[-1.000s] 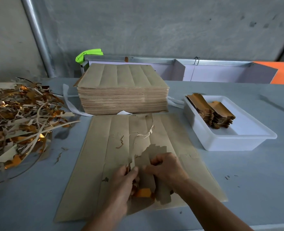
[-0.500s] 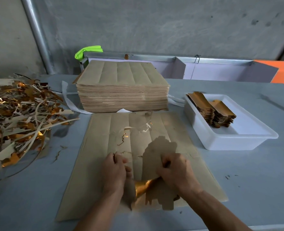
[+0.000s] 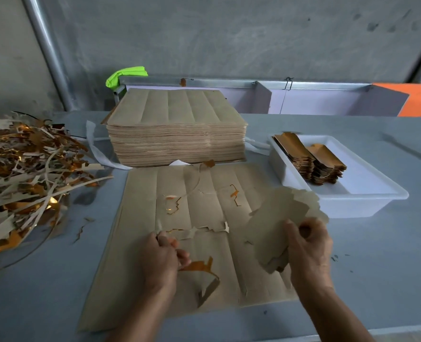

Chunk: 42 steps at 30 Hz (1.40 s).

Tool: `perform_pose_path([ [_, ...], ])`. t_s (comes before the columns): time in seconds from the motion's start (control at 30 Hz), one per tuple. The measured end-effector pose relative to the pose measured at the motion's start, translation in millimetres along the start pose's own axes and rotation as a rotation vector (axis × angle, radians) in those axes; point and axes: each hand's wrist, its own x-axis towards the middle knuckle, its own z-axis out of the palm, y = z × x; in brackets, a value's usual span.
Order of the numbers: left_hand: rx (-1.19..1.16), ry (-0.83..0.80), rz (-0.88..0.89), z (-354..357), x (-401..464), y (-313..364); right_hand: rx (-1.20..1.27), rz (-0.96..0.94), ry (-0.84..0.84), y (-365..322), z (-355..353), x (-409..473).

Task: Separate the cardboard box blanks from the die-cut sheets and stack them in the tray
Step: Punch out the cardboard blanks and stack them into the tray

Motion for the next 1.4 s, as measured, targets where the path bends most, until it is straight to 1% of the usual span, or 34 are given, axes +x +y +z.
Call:
perform_pose_path([
  [0.07, -0.090, 0.007, 0.064, -4, -2, 4, -0.004, -0.006, -0.048, -1, -6, 9],
  [0.17, -0.172, 0.014, 0.178, -14, -1, 15, -0.061, -0.052, -0.178, -2, -8, 20],
  [0.2, -0.222, 0.000, 0.165, -17, 2, 19, -0.089, -0.071, -0.225, -2, -7, 23],
  [0.27, -0.420, -0.095, 0.056, -23, 8, 31, -0.123, -0.083, -0.293, -2, -1, 28],
  [0.33, -0.600, -0.207, -0.033, -27, 13, 41, -0.197, -0.050, -0.324, -3, 10, 32],
  [0.37, -0.633, -0.233, -0.058, -28, 14, 45, -0.252, -0.038, -0.337, -5, 16, 32],
  [0.5, -0.626, -0.234, -0.103, -21, 15, 44, -0.308, 0.000, -0.395, -15, 41, 34],
  [0.53, -0.618, -0.246, -0.104, -19, 15, 41, -0.332, -0.018, -0.402, -19, 47, 35],
  [0.67, -0.571, -0.330, -0.098, -14, 15, 30, -0.557, -0.154, -0.425, -36, 68, 38],
  [0.73, -0.562, -0.347, -0.102, -15, 15, 26, -0.623, -0.183, -0.460, -40, 79, 43],
  [0.87, -0.530, -0.395, -0.116, -16, 13, 21, -0.737, -0.128, -0.623, -43, 106, 52],
  [0.93, -0.518, -0.430, -0.122, -15, 13, 21, -0.770, -0.099, -0.665, -44, 123, 56],
  [1.03, -0.419, -0.445, -0.123, -16, 10, 21, -0.749, -0.078, -0.648, -48, 144, 58],
  [1.17, -0.235, -0.482, -0.070, -20, 9, 24, -0.825, -0.127, -0.635, -52, 162, 57],
  [1.23, -0.127, -0.473, -0.033, -19, 11, 26, -0.854, -0.150, -0.624, -52, 165, 56],
  [1.27, -0.037, -0.433, 0.008, -18, 13, 26, -0.851, -0.163, -0.616, -52, 164, 56],
  [1.3, 0.102, -0.362, 0.082, -17, 17, 27, -0.841, -0.168, -0.611, -52, 161, 55],
  [1.37, 0.472, -0.182, 0.332, -12, 28, 28, -0.818, -0.185, -0.622, -54, 155, 53],
  [1.4, 0.620, -0.120, 0.455, -10, 31, 29, -0.818, -0.201, -0.646, -54, 152, 52],
])
